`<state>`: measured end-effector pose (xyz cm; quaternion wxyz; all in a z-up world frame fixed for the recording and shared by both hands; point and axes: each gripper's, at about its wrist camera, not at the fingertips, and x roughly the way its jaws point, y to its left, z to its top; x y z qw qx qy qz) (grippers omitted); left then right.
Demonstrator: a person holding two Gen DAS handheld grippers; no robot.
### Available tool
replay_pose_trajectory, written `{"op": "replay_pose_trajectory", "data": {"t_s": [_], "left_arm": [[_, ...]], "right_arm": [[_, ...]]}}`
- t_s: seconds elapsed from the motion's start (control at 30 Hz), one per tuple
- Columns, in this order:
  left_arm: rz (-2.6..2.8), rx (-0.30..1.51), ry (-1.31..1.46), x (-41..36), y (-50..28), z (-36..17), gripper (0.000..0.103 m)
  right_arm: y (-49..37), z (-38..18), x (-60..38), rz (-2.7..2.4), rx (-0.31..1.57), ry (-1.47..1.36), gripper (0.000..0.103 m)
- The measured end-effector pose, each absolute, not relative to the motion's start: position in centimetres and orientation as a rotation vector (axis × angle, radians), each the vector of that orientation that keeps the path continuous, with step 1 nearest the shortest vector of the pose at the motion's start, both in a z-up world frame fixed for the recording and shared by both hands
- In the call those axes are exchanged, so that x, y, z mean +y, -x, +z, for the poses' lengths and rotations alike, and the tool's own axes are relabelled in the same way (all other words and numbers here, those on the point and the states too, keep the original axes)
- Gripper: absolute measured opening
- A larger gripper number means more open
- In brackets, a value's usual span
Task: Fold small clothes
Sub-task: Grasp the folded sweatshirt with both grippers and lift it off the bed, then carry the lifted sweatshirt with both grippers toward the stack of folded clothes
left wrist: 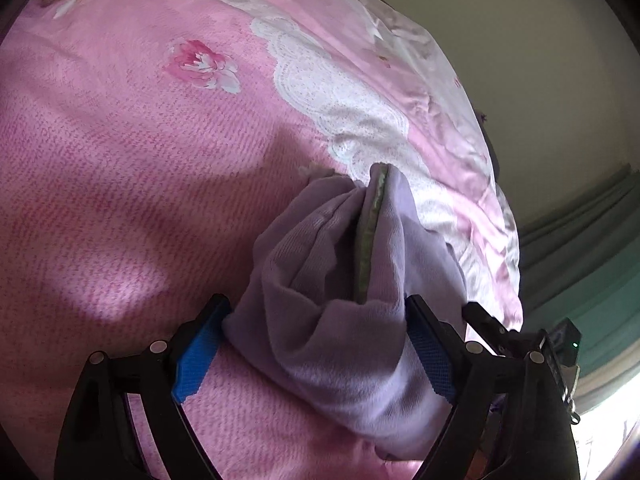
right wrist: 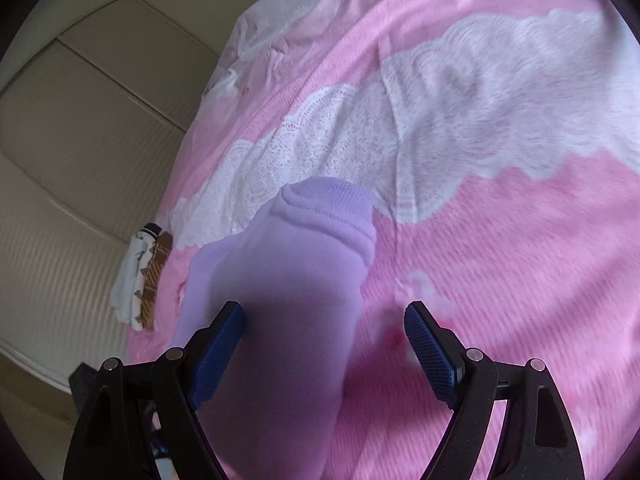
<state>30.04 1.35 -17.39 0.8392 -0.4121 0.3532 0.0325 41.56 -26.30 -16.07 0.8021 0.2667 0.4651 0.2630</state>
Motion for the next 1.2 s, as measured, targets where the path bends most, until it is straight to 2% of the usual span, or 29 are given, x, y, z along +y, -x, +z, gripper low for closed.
{"op": "replay_pose_trajectory", "data": {"t_s": [0.13, 0.27, 0.33, 0.4, 0.43, 0.5, 0.6, 0.8, 1.2], "left_arm": [[0.088, 0.721, 0.881, 1.3, -30.3, -17.5, 0.085], [0.1, 0.707, 0.869, 1.0, -30.7, -17.6, 0.079], [0.105, 0.702, 0.865, 0.9, -30.8, -17.6, 0.074], [0.102, 0.699, 0.863, 0.8, -30.8, -17.6, 0.062], [0.098, 0.7, 0.857, 0.8, -30.8, -17.6, 0.058], [0.095, 0.705, 0.84, 0.8, -30.9, -17.6, 0.049], [0.073, 0.706, 0.826, 1.2, -30.6, -17.2, 0.044], [0.063, 0.712, 0.818, 2.0, -29.4, -15.3, 0.04], [0.048, 0.623, 0.809, 8.1, -24.2, -8.3, 0.04]], "right_arm": [[-44.1, -17.8, -25.5, 0.644, 1.041, -0.649, 0.083], [-46.2, -19.3, -24.5, 0.711, 1.086, -0.707, 0.084], [-46.8, -19.4, -23.5, 0.733, 1.106, -0.69, 0.086], [-46.6, -19.1, -22.8, 0.741, 1.112, -0.651, 0.084], [-46.5, -18.8, -22.4, 0.745, 1.107, -0.63, 0.08], [-45.9, -18.7, -22.3, 0.718, 1.095, -0.623, 0.062], [-44.8, -18.0, -22.9, 0.703, 1.058, -0.641, 0.047], [-43.1, -14.4, -21.5, 0.659, 1.003, -0.563, 0.038], [-39.5, -7.5, -15.6, 0.699, 0.941, -0.554, 0.037]]}}
